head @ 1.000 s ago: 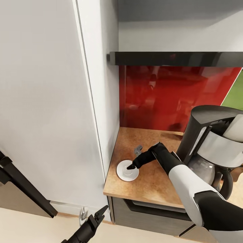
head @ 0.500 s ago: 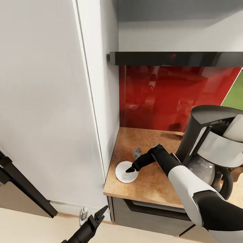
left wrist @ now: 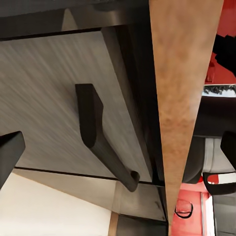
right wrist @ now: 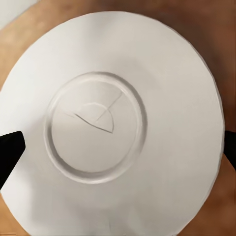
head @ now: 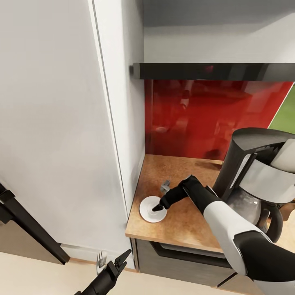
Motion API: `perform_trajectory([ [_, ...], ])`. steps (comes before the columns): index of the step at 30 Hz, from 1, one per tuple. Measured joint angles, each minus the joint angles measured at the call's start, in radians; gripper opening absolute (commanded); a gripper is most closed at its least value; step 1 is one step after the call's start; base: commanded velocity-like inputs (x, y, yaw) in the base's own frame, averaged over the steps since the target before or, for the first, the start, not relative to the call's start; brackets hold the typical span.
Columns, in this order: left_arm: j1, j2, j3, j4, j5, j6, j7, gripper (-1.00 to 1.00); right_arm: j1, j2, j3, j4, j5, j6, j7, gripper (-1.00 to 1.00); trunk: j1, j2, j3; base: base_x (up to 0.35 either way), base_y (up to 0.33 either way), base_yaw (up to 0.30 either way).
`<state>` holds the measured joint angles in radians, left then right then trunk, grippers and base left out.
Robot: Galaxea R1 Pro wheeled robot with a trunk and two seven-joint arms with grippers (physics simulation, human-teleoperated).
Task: Set up a coffee station on the kitchen countertop: keep the coffee maker on the countertop, move the bottle of coffee from the kitchen shelf to the counter next to the coffee maker, place a paper coffee filter on top of the coffee maker, put the saucer next to the coffee maker with the coffee cup on the saucer, and place the electric kettle next to the coffee maker.
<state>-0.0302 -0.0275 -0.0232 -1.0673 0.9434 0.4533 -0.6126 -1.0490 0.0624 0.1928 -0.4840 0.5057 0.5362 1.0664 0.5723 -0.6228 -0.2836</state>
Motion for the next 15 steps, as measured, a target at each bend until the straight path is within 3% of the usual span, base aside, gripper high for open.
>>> perform_trajectory([
  [4,0.0,-0.001,0.0,-0.005,0.0,0.0,0.0,1.0,-0.001,0.001,0.023,-0.001,-0.001,-0.007,0.022,1.0,0.0,0.0,0.0,0.0,0.0,0.0],
  [10,0.001,0.001,-0.002,-0.01,0.0,0.002,-0.005,1.0,0.0,0.002,0.028,-0.001,-0.001,-0.003,0.054,1.0,0.0,0.0,0.0,0.0,0.0,0.0],
  [15,0.002,0.008,-0.006,0.0,-0.003,0.015,-0.094,1.0,0.0,0.003,0.029,0.0,0.0,-0.003,0.06,1.0,0.0,0.0,0.0,0.0,0.0,0.0],
])
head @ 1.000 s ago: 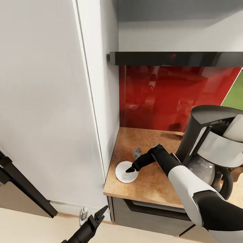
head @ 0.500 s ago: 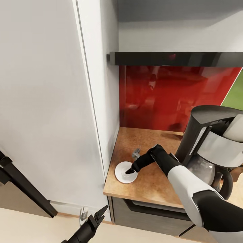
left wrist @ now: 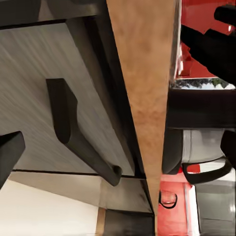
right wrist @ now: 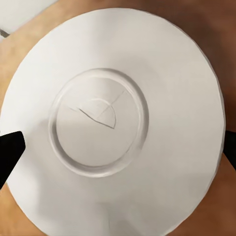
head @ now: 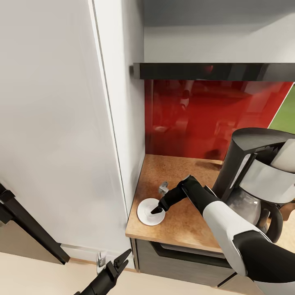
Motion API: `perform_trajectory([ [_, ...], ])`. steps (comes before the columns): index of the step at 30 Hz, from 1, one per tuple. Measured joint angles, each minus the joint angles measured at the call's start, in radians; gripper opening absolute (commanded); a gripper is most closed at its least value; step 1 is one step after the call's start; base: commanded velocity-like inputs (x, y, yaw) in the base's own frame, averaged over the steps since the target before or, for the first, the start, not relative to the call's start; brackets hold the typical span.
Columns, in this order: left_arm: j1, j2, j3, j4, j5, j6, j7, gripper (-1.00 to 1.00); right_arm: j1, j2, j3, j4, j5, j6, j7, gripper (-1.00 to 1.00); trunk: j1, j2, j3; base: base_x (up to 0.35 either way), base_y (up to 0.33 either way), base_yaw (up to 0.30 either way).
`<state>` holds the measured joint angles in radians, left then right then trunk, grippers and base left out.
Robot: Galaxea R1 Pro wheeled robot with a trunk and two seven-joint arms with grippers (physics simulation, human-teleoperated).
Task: Set up a coffee station on the kitchen countertop: keep the coffee maker on the countertop, move the bottle of coffee from the kitchen shelf to the counter next to the coffee maker, place a paper coffee filter on top of the coffee maker, put the saucer next to the coffee maker with the coffee cup on the saucer, and place the electric kettle next to the coffee maker.
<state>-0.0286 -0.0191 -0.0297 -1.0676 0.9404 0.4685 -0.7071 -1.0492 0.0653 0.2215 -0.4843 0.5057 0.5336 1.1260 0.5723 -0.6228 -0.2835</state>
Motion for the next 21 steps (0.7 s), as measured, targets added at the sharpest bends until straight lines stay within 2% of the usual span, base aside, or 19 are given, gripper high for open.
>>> perform_trajectory([
  [3,0.0,0.004,-0.001,0.004,-0.001,0.04,-0.063,1.0,0.0,0.001,0.001,-0.001,0.0,0.002,0.003,1.0,0.0,0.0,0.0,0.0,0.0,0.0],
  [8,0.0,0.006,0.0,0.005,-0.005,0.056,-0.148,1.0,0.001,0.003,0.003,0.0,-0.001,0.001,0.004,1.0,0.0,0.0,0.0,0.0,0.0,0.0],
  [10,0.0,0.007,0.0,0.005,-0.006,0.057,-0.157,1.0,0.001,0.003,0.003,0.0,-0.001,-0.001,0.009,1.0,0.0,0.0,0.0,0.0,0.0,0.0],
  [14,0.0,0.006,0.0,0.002,-0.005,0.058,-0.164,1.0,0.002,0.003,0.005,-0.001,0.0,0.004,0.072,1.0,0.0,0.0,0.0,0.0,0.0,0.0],
  [18,0.0,0.005,0.0,-0.007,-0.003,0.06,-0.164,1.0,0.002,0.003,0.005,-0.001,0.001,0.004,0.087,1.0,0.0,0.0,0.0,0.0,0.0,0.0],
  [21,0.0,0.004,0.001,-0.01,-0.001,0.086,-0.165,1.0,0.002,0.003,0.005,-0.001,0.001,0.004,0.095,1.0,0.0,0.0,0.0,0.0,0.0,0.0],
])
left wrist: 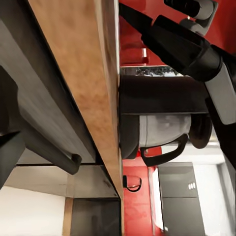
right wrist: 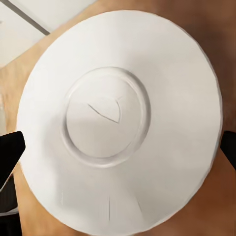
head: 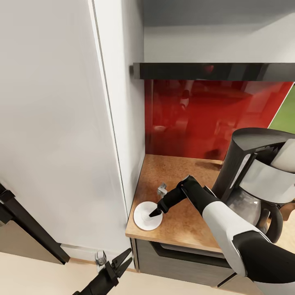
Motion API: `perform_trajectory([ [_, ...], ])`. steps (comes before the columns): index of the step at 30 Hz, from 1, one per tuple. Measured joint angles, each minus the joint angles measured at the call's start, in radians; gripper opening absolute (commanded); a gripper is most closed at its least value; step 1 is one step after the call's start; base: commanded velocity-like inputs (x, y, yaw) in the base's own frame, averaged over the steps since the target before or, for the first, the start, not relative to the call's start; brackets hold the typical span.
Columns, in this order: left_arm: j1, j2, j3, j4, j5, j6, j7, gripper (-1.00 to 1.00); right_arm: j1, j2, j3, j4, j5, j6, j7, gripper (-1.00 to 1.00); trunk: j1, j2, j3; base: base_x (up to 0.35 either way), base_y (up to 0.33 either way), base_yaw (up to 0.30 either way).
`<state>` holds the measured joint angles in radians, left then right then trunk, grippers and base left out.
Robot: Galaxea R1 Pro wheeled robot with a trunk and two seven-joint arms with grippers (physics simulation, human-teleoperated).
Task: Set up a coffee station on the kitchen countertop: keep the coffee maker on the countertop, move the bottle of coffee from the kitchen shelf to the counter next to the coffee maker, place a paper coffee filter on top of the coffee maker, put the saucer next to the coffee maker with the coffee cup on the saucer, and place the electric kettle next to the coffee maker.
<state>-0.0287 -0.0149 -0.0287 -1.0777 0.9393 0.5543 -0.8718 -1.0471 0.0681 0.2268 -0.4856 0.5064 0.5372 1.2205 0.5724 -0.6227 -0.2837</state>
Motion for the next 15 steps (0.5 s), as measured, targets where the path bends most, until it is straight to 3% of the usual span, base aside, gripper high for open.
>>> perform_trajectory([
  [15,-0.021,-0.011,0.0,-0.041,0.004,0.015,-0.002,1.0,0.0,0.0,0.001,-0.001,0.001,-0.005,0.059,1.0,0.0,0.0,0.0,0.0,0.0,0.0],
])
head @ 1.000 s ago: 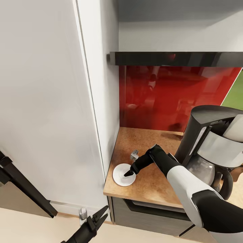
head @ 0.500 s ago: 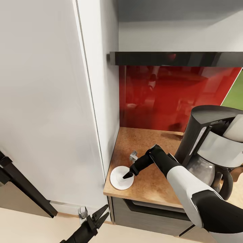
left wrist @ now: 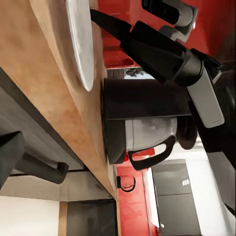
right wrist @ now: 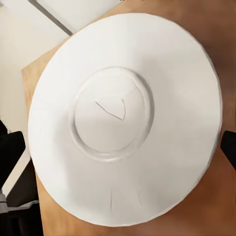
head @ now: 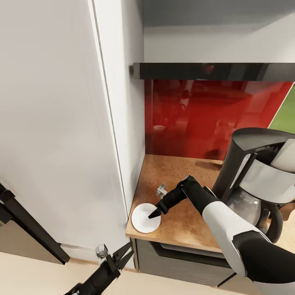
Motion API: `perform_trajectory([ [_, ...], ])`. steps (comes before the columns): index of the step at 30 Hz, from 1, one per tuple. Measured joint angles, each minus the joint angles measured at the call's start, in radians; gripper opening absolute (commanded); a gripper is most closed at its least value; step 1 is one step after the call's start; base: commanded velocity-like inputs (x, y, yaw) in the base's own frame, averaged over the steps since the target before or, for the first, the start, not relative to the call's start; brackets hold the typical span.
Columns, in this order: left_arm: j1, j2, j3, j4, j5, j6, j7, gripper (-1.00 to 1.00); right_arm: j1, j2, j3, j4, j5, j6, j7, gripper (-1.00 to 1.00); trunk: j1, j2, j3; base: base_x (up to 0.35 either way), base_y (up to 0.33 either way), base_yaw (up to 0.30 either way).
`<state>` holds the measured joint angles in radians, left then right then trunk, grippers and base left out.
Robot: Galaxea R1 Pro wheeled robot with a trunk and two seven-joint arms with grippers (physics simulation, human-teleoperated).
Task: Set up a coffee station on the kitchen countertop: keep the coffee maker on the countertop, move the bottle of coffee from the kitchen shelf to the counter next to the coffee maker, place a paper coffee filter on top of the coffee maker, put the saucer next to the coffee maker with the coffee cup on the saucer, and place the electric kettle next to the coffee maker.
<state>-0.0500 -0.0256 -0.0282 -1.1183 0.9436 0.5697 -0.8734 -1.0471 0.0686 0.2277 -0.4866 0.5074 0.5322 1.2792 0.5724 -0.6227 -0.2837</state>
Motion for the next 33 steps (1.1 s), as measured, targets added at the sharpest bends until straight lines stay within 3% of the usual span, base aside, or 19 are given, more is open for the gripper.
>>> perform_trajectory([
  [4,0.0,-0.002,0.001,-0.04,0.0,0.042,0.0,1.0,0.001,0.0,0.0,0.002,0.0,-0.009,0.001,1.0,0.0,0.0,0.0,0.0,0.0,0.0],
  [12,-0.005,-0.002,0.001,-0.044,0.001,0.049,0.0,1.0,0.002,0.0,0.001,0.001,-0.001,-0.011,0.038,1.0,0.0,0.0,0.0,0.0,0.0,0.0],
  [19,-0.015,-0.004,0.001,-0.044,0.001,0.049,0.0,1.0,0.001,0.0,0.104,-0.005,-0.005,-0.012,0.046,1.0,0.0,0.0,0.0,0.0,0.0,0.0],
  [33,-0.017,-0.004,0.005,-0.083,0.003,0.049,0.001,1.0,0.002,0.0,0.12,-0.012,-0.007,-0.011,0.061,1.0,0.0,0.0,0.0,0.0,0.0,0.0],
])
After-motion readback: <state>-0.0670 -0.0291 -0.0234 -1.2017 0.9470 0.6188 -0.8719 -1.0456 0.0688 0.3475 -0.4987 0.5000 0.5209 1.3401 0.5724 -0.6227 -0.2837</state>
